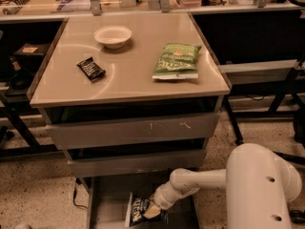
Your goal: Pick blue chip bag from bottom drawer and place on counter
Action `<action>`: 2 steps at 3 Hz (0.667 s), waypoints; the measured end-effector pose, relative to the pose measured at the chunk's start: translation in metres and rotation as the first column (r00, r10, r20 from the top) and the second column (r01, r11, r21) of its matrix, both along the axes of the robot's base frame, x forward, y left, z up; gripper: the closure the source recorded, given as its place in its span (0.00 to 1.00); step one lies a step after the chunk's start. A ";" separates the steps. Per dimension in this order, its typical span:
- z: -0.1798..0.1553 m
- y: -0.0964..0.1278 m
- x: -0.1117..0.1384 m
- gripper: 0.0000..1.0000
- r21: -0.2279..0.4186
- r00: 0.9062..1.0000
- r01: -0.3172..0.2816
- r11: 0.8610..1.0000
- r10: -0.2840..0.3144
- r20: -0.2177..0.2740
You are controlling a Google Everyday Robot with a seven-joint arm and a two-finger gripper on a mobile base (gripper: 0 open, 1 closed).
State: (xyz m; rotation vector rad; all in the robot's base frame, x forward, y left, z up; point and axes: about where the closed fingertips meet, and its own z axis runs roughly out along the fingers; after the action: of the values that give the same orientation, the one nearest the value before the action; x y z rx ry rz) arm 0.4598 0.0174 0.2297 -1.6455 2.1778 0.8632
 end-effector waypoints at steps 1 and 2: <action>0.028 -0.014 -0.008 1.00 -0.022 0.999 0.036 0.999 -0.037 -0.017; 0.070 -0.028 -0.011 1.00 -0.067 0.998 0.055 0.996 -0.055 0.001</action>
Offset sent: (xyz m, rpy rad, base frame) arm -0.0069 -0.0498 0.1381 -0.1337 -0.0438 -0.0767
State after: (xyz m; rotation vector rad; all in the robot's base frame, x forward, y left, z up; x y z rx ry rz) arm 0.4487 -0.0102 0.2994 -1.6076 2.2647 0.7835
